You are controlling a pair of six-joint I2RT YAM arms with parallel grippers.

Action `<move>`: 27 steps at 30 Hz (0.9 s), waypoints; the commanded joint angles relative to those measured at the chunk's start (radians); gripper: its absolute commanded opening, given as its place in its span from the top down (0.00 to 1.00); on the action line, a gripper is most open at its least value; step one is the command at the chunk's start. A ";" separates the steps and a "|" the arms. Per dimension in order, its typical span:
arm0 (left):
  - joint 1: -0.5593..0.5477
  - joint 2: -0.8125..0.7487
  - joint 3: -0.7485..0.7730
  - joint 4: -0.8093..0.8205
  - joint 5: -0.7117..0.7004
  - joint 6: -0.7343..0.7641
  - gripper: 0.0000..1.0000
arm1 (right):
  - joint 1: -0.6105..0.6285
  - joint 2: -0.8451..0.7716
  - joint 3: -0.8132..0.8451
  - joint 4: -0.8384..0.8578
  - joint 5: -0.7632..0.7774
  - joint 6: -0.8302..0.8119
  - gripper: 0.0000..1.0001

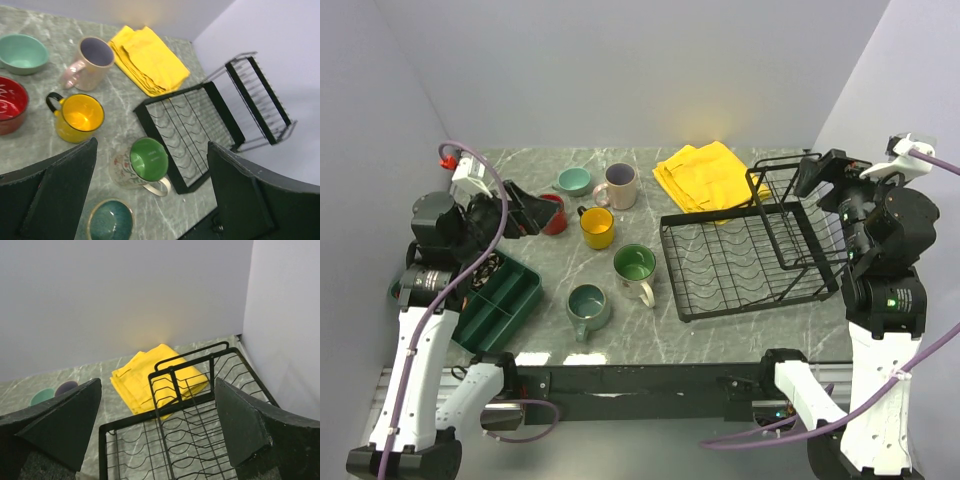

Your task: Load the cups into the dish rack

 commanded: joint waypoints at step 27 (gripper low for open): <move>-0.597 0.390 -0.106 -0.106 -0.469 -0.232 0.04 | 0.128 0.058 -0.236 -0.063 -1.008 -0.358 0.00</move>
